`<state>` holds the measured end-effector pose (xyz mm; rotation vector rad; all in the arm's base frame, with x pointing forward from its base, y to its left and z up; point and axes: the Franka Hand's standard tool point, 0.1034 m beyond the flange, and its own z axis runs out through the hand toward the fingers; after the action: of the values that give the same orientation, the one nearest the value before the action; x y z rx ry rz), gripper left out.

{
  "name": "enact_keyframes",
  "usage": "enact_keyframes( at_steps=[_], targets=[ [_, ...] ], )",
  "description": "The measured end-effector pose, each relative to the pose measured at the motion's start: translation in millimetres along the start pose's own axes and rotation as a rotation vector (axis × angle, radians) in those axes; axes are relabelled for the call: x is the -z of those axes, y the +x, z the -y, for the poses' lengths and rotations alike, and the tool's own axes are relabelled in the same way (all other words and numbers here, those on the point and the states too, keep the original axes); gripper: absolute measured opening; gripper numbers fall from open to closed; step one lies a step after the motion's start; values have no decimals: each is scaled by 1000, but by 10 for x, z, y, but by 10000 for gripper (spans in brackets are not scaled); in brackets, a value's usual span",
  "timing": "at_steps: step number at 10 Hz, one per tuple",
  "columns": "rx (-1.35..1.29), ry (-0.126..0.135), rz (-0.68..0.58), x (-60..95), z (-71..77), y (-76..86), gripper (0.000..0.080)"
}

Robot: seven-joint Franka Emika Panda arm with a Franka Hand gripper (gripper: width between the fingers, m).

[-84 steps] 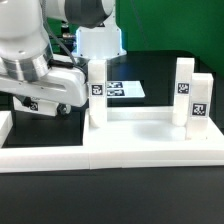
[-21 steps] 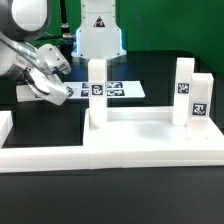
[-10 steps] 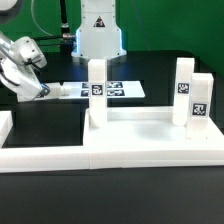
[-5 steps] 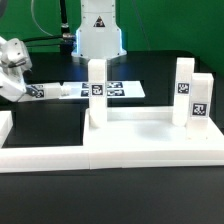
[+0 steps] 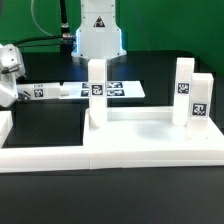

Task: Assemble desk

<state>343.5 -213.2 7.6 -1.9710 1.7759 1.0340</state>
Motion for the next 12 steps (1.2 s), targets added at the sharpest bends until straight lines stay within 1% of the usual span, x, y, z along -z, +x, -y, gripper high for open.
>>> enact_keyframes(
  at_steps=[1,3,4,5,6,7,12],
  targets=[
    [-4,15,-16,-13,15,1,649],
    [-3,13,-15,-17,8,3,649],
    [-3,12,-15,-18,7,5,537],
    [-3,12,-15,-19,7,5,402],
    [-3,12,-15,-18,7,5,402],
    [-3,12,-15,-18,7,6,287],
    [-3,12,-15,-19,7,6,287]
  ],
)
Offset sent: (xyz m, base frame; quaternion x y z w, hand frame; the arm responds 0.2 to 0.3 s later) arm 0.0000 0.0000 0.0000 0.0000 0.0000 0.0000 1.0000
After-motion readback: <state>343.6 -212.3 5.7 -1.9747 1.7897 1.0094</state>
